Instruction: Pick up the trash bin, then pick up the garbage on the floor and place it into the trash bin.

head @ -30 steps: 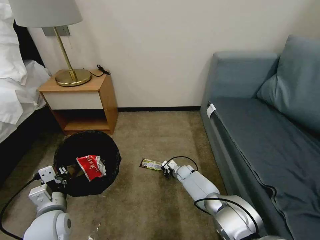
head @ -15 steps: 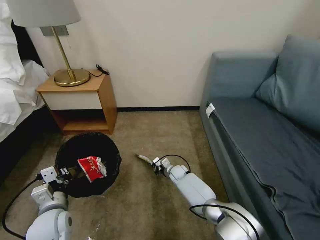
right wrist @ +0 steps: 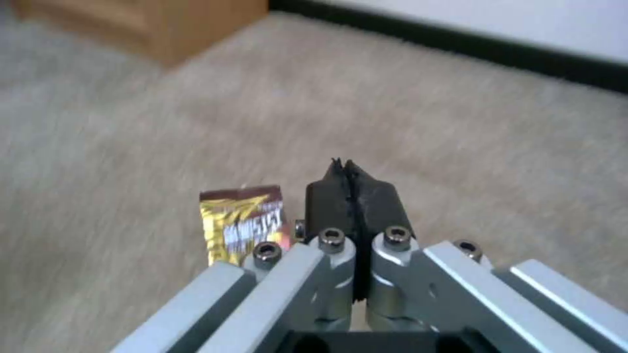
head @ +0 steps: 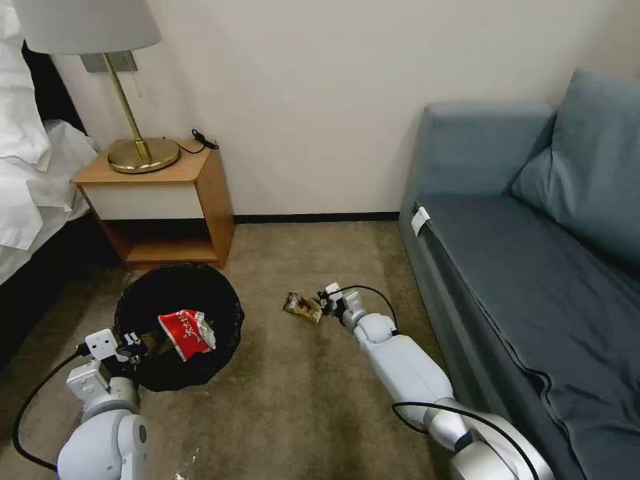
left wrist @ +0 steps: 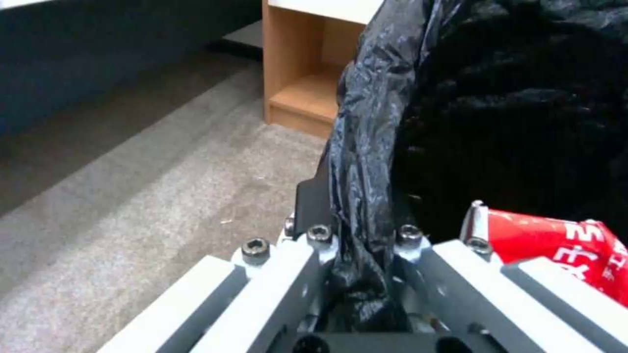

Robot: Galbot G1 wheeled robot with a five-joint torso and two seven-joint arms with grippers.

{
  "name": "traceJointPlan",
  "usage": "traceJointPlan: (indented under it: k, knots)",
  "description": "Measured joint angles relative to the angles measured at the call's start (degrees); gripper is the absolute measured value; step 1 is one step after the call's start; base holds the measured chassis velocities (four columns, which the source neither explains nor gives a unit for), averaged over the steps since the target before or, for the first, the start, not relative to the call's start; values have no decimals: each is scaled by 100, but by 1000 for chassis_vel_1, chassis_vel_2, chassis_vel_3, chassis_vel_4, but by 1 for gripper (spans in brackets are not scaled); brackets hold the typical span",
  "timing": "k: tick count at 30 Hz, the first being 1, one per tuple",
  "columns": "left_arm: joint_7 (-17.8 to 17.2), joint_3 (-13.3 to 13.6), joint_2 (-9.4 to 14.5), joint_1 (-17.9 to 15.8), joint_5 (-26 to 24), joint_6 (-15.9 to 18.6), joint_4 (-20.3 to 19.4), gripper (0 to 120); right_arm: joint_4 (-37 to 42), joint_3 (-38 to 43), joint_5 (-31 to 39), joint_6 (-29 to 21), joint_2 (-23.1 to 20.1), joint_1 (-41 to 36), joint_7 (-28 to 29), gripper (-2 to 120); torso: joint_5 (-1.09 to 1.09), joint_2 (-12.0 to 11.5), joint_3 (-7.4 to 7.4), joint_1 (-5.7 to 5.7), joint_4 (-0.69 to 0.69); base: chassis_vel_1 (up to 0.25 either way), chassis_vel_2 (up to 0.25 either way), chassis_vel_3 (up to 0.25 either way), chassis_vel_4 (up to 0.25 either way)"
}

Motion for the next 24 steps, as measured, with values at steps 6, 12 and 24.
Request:
traceJointPlan:
  k: [6,12,24]
  knots:
    - [-14,66,11,-150,3,20,161,1,219,127,110,318,-16,-15,281,0,-1,0,0,0,0,0,0,0,0]
    - [-16,98,34,-211,9,41,189,1,166,170,50,368,-10,-37,404,0,-2,0,0,0,0,0,0,0,0]
    - [-20,127,18,-111,18,41,89,1,-399,-344,-628,-204,320,50,265,25,-1,0,0,0,1,0,0,0,0]
